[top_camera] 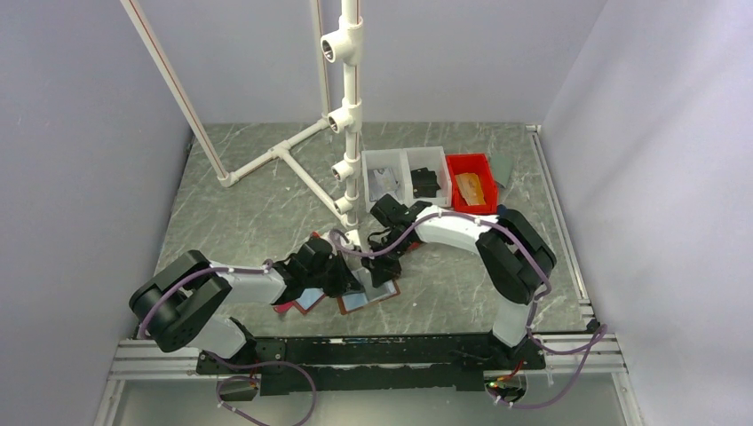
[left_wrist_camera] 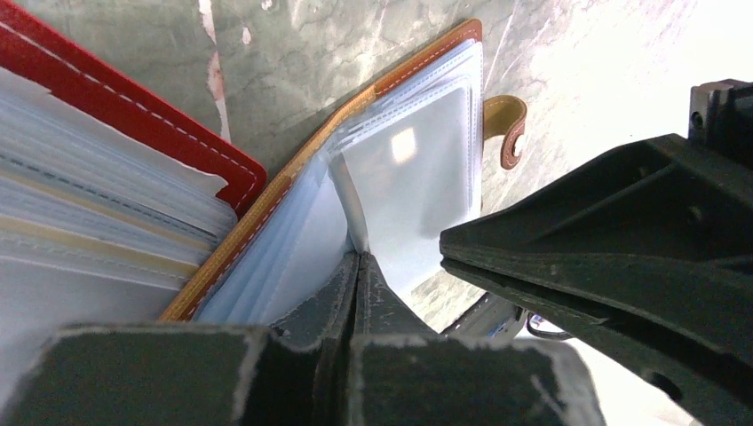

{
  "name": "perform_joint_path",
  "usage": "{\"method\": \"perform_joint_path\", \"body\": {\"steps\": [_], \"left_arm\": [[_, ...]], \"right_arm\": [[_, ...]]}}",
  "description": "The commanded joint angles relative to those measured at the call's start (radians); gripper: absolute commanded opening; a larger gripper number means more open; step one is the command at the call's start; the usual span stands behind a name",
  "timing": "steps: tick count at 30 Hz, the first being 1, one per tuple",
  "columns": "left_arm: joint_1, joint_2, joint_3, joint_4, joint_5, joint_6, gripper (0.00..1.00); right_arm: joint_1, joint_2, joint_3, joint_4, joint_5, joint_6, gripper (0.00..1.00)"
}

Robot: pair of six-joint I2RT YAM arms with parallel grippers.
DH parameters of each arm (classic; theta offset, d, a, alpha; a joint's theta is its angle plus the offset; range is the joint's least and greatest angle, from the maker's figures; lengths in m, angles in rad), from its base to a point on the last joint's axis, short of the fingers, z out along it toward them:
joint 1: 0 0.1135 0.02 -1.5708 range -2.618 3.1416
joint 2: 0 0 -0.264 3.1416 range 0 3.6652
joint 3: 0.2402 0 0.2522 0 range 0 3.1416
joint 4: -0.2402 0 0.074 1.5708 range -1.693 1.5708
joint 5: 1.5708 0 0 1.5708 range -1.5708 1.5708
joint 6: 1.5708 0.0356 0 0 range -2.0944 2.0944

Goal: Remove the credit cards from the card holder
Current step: Remove the credit card from the card holder.

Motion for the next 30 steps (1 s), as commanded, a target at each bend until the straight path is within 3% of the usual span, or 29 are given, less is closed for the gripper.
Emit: {"method": "perform_joint_path", "body": {"steps": [1,13,30], "left_arm": [[-0.003,0.047,-0.03,-0.082,-0.078,0.023,0.02],[-0.001,0.101,-0.034,-0.053,-0.076,0.029,0.0],[0.0,0.104,-0.038,-0.03,-0.063,0.038,0.0]], "right_arm": [[-0.043,-0.021,0.041,0.002,-0.109,0.048,0.1],[-0.158,-0.046,0.017,0.082,-0.13,0.187,0.3],[-0.161,0.027,0.039,0.111,-0.052,0.32,0.41]]}}
